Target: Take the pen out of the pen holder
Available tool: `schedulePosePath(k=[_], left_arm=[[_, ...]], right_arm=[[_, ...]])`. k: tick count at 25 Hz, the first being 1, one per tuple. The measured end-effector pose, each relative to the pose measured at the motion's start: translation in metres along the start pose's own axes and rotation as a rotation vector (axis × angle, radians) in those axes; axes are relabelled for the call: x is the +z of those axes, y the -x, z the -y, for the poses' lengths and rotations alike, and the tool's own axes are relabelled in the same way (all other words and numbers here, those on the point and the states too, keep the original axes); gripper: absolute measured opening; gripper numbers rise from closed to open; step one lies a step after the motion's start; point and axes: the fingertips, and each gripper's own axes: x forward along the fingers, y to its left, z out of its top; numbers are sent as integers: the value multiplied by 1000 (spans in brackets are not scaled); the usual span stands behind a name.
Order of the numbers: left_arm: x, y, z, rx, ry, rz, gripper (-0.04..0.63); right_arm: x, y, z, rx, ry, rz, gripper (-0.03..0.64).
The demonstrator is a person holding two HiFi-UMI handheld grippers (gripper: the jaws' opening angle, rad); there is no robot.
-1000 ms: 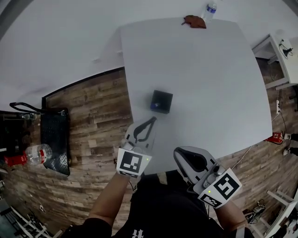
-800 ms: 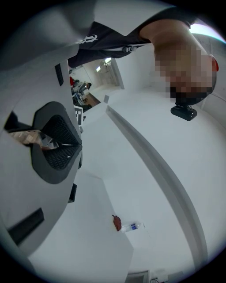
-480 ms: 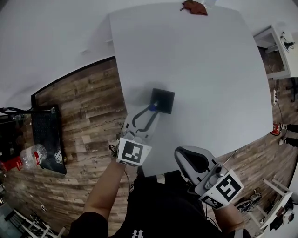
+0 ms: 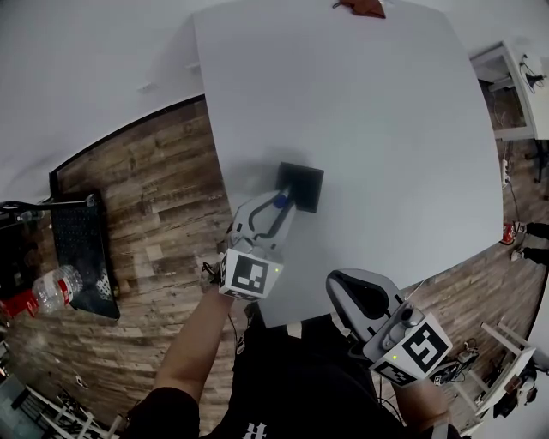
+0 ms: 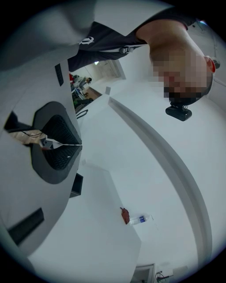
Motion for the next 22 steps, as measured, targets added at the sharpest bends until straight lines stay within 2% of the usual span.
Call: schedulePosePath(k=[11,22], left_arm=[[-6,-4,-3,22,-3,3,74],[39,18,3,45,-30,42,74]], right_arm=[[3,3,3,-10,12,4,17],[17,16,-8,22,66,32,17]])
